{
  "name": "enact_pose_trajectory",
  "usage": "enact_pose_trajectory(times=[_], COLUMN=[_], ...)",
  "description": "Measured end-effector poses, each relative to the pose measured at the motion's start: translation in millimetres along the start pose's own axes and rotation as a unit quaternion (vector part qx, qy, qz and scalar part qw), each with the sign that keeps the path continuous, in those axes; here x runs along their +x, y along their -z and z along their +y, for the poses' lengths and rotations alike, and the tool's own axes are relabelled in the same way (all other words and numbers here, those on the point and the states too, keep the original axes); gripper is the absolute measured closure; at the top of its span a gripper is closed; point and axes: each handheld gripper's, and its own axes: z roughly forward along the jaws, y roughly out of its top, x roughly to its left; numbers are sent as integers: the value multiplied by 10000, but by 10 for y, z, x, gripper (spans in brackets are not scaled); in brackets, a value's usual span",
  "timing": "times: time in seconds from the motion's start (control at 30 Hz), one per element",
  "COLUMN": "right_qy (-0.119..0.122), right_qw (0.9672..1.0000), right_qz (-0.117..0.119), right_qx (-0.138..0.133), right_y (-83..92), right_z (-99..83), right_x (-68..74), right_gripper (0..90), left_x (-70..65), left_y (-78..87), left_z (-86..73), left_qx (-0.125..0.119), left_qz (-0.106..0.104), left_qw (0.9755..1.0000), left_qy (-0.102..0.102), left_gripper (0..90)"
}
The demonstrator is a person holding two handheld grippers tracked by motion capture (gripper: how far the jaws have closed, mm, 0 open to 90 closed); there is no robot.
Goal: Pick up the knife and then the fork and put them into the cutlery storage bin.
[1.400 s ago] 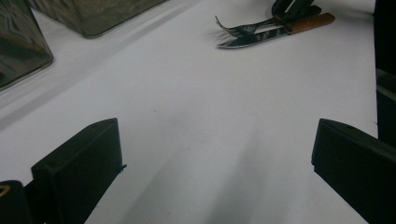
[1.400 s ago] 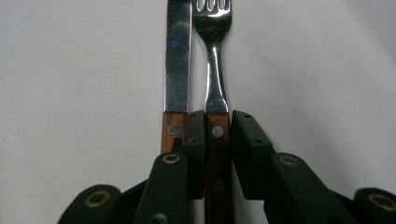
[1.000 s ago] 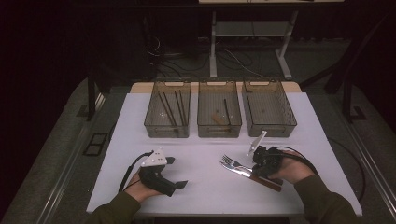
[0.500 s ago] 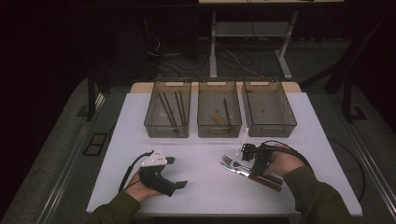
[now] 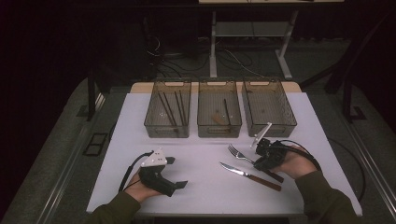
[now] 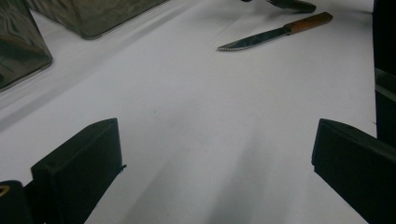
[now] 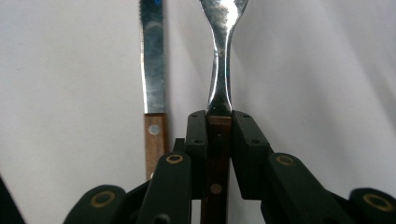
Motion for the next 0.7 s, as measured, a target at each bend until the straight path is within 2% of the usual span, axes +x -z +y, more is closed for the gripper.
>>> enact_pose_trajectory(times=[0.03, 0.13, 0.27, 0.4, 0.7], right_qy=[1, -198, -420, -554, -889], right_qw=[10000, 9992, 9963, 9937, 9843], right_qz=[-10, 45, 175, 162, 203], right_qx=[-46, -353, -726, -955, -1510], right_y=[10, 61, 112, 131, 167], right_z=[-19, -66, -118, -166, -258], right_x=[-20, -67, -112, -161, -255], right_gripper=[771, 771, 771, 771, 770], left_x=[0, 1, 1, 0, 0], left_y=[1, 0, 2, 1, 2], left_z=[0, 0, 2, 3, 4], left_qx=[-5, -12, -7, -11, -12], left_qz=[1, -6, -10, -14, -16], left_qw=[10000, 10000, 10000, 10000, 10000], left_qy=[6, 9, -4, -4, -15], left_gripper=[7, 7, 7, 7, 7])
